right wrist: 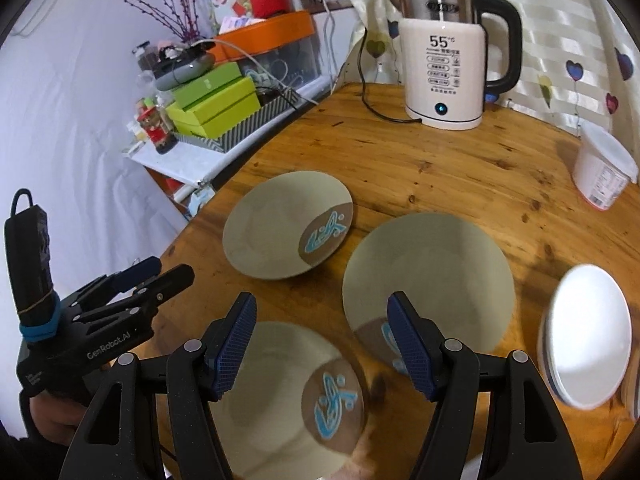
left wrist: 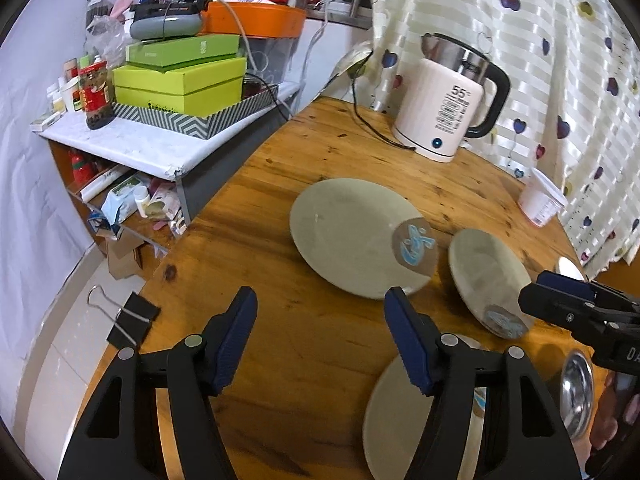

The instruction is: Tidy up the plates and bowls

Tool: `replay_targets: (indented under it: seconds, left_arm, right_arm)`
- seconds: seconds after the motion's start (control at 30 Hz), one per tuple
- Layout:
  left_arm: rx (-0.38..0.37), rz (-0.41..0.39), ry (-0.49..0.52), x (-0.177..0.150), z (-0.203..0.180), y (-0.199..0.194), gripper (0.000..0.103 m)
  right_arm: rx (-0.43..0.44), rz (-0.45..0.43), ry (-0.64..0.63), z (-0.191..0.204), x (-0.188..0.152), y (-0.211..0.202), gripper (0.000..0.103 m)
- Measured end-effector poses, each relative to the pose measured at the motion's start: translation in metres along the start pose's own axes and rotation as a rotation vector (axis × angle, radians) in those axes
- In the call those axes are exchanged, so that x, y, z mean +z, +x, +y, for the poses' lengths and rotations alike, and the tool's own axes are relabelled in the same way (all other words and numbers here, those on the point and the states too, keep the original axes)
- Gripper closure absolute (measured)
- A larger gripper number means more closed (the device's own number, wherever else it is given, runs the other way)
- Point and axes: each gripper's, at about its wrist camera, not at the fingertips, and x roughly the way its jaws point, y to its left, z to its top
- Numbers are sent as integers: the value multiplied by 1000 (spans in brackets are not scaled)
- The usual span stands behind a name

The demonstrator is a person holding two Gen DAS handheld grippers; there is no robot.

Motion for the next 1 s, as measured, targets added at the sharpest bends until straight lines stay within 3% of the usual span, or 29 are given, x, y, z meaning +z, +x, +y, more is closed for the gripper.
replay_targets:
  seconds: [0.33,0.53,0.63,1.0]
  left_arm:
    - [-22,48,-51,19,11,38,36]
    - [-24,63,-69,26,16,53,37]
    - [-30,78,-73,27,18,60,50]
    - [-40,102,-105,31,25,77,53]
  right_arm:
    - [2,46,-27,-1,43,47,37]
    - [13,95,-10,-10,61,79,49]
    - [23,117,7,-16,66,92,57]
    - [26,155,3,-17,77,120,66]
